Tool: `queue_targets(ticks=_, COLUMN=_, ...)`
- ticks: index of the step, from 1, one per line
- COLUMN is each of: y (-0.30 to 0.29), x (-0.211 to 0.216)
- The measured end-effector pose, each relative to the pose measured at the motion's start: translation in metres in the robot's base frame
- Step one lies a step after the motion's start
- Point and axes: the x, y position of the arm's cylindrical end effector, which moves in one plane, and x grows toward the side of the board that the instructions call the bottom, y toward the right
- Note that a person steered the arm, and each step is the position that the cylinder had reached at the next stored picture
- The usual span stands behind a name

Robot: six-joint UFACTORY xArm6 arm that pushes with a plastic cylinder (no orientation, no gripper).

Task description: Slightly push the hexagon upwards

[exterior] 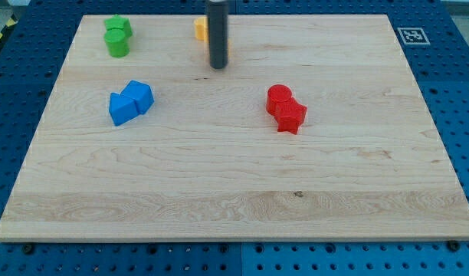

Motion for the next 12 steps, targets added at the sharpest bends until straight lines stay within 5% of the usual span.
queue_targets(ticks=4, y=-0.062, x=-0.046)
queue_targets(ticks=12, y=-0.062, x=-0.102)
